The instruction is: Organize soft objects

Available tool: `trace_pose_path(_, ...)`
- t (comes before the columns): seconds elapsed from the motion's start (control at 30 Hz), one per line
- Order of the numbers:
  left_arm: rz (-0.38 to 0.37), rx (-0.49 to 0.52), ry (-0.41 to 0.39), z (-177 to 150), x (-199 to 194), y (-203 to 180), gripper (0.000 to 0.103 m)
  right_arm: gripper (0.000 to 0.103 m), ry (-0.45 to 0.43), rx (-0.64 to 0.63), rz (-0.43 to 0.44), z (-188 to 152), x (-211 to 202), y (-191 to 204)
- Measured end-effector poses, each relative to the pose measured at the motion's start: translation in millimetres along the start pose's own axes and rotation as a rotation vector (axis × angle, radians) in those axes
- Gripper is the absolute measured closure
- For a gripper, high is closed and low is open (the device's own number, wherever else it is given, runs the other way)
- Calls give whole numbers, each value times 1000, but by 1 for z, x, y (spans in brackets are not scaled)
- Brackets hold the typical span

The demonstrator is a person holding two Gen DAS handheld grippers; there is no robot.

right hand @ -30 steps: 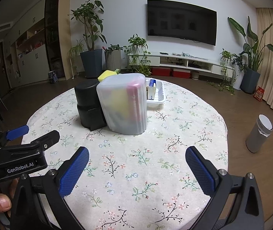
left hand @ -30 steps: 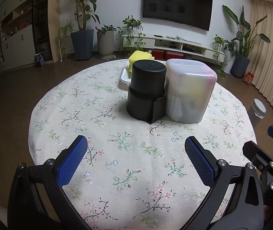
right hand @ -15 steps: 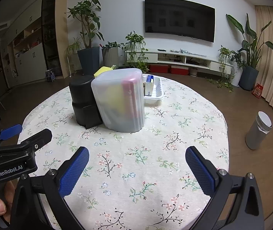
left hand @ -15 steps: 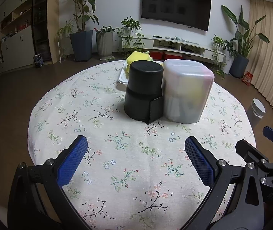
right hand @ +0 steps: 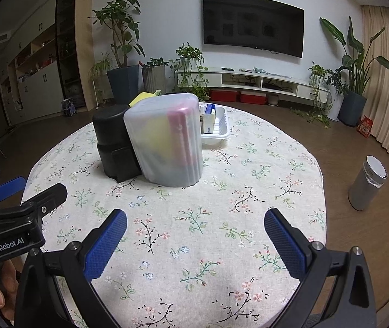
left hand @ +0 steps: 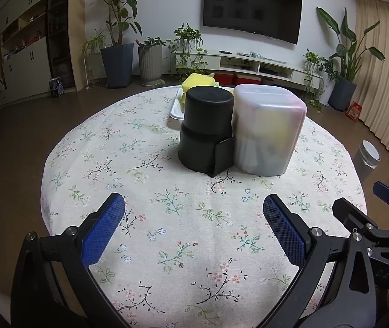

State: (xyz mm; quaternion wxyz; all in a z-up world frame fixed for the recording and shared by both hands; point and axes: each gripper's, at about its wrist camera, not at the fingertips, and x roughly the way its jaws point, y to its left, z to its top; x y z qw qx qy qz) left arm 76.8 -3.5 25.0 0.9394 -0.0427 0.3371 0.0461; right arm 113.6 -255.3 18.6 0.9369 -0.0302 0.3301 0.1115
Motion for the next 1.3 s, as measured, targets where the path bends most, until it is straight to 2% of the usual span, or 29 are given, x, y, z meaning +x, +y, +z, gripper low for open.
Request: trace_pose_path(1.3, -5, -4, -4, -3, -1, -2, 0, 0, 29, 11, -5, -4, 8, 1)
